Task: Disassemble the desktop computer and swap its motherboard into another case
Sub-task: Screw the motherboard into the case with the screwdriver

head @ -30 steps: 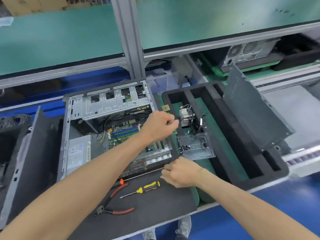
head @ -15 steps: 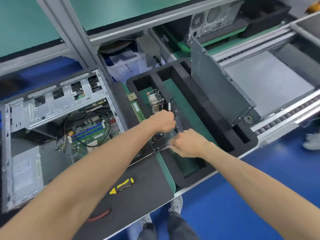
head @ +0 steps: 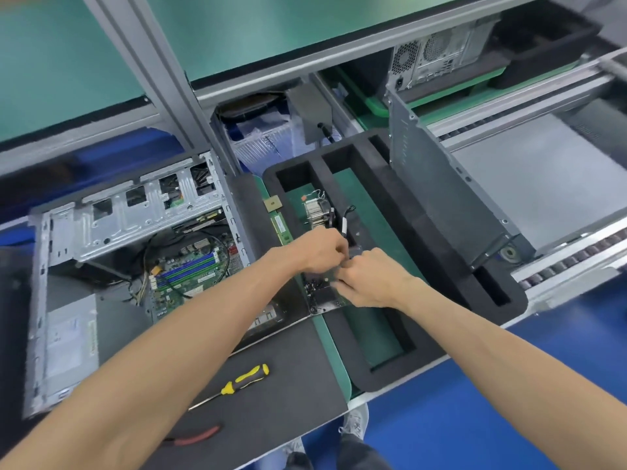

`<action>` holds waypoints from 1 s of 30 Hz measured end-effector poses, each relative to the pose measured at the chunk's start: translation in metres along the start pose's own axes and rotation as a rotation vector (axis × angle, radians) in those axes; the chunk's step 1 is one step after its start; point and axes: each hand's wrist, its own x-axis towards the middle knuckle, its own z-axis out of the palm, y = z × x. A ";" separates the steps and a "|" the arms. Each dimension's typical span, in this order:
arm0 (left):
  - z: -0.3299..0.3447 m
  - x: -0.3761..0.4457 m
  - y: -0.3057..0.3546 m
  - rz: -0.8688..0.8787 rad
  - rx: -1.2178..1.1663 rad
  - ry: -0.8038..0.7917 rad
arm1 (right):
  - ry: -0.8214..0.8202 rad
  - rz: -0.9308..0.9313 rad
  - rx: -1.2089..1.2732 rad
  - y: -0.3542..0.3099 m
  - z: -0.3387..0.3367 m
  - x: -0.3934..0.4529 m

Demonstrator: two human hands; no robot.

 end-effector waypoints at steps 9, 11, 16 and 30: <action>-0.038 -0.081 -0.060 -0.051 -0.268 0.593 | 0.353 -0.098 0.160 -0.029 -0.055 0.080; -0.039 -0.109 -0.086 -0.127 -0.307 0.694 | 0.384 -0.121 0.228 -0.045 -0.063 0.101; -0.025 -0.174 -0.153 -0.379 -0.256 0.715 | 0.329 -0.246 0.294 -0.092 -0.076 0.144; 0.009 -0.185 -0.223 -0.693 0.081 0.144 | -0.467 0.089 0.156 -0.175 -0.025 0.206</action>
